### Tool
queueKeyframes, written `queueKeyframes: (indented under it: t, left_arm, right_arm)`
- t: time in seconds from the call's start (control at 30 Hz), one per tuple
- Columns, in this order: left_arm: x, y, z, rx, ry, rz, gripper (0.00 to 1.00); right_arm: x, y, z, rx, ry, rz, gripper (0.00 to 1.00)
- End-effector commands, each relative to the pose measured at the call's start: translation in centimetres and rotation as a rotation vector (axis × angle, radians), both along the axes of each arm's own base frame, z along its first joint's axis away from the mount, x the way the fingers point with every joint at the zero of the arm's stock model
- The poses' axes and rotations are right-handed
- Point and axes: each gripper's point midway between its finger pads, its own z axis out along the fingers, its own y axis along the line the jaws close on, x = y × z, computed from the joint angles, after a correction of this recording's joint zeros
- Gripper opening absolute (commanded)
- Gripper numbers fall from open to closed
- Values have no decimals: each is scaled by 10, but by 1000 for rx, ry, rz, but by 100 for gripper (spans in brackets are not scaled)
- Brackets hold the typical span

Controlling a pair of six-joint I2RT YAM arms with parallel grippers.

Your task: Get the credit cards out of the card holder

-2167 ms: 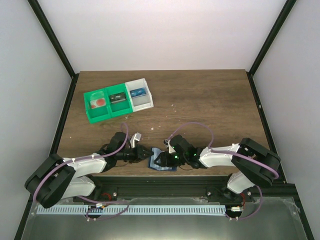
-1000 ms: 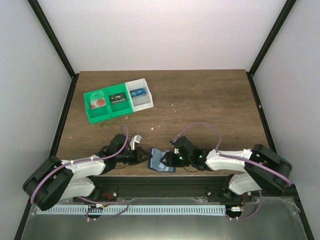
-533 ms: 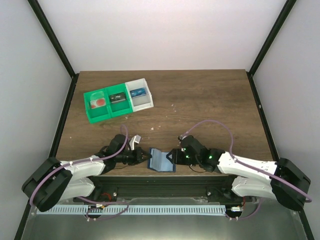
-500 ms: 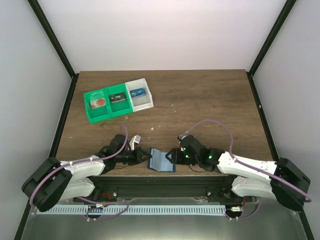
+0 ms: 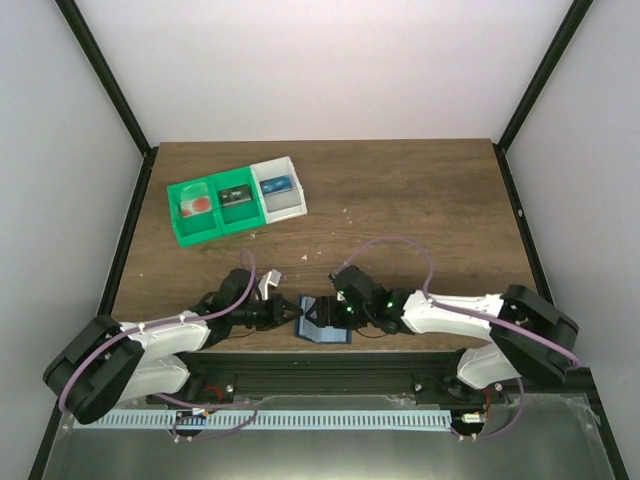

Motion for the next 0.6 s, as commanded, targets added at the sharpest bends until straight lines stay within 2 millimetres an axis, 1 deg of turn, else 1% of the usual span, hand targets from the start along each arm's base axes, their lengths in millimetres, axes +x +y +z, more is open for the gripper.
queueKeyframes:
  t: [0.0, 0.07, 0.33, 0.43, 0.57]
  left_arm:
    - [5, -6, 9, -19, -34, -6, 0]
    - [6, -6, 9, -19, -36, -5, 0]
    - [6, -5, 9, -15, -36, 0, 0]
    - [8, -6, 10, -14, -40, 2, 0]
    - [9, -4, 7, 2, -40, 10, 0]
  right_arm:
    - [0, 22, 10, 35, -6, 36, 67]
    - [1, 22, 3, 20, 4, 37, 67]
    - [2, 25, -11, -15, 10, 44, 68]
    - [4, 20, -19, -51, 12, 33, 66]
    - [6, 11, -24, -85, 0, 10, 62]
